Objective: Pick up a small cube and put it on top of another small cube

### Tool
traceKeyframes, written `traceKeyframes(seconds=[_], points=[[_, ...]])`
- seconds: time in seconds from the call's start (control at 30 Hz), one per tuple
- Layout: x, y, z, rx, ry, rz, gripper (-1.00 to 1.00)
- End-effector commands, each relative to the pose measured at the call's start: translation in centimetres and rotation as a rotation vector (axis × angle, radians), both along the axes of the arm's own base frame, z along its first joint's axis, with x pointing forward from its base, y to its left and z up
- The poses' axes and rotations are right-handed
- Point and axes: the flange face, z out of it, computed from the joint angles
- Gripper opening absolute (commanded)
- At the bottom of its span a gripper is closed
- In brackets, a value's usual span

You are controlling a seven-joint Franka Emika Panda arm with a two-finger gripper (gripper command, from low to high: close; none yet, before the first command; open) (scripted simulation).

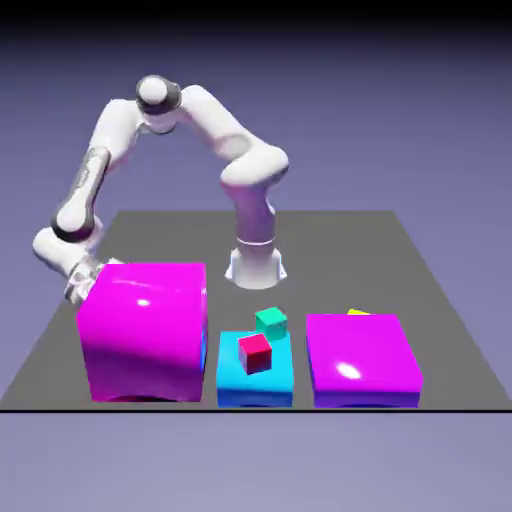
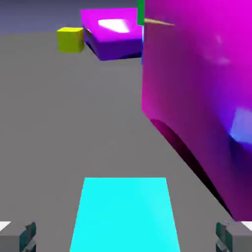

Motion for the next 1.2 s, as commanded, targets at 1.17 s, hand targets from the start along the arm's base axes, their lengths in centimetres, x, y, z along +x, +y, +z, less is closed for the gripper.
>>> traceKeyframes(seconds=[1.17], points=[[23.8, 8.6, 52.8, -0.732, -0.15, 0.773, -1.0]])
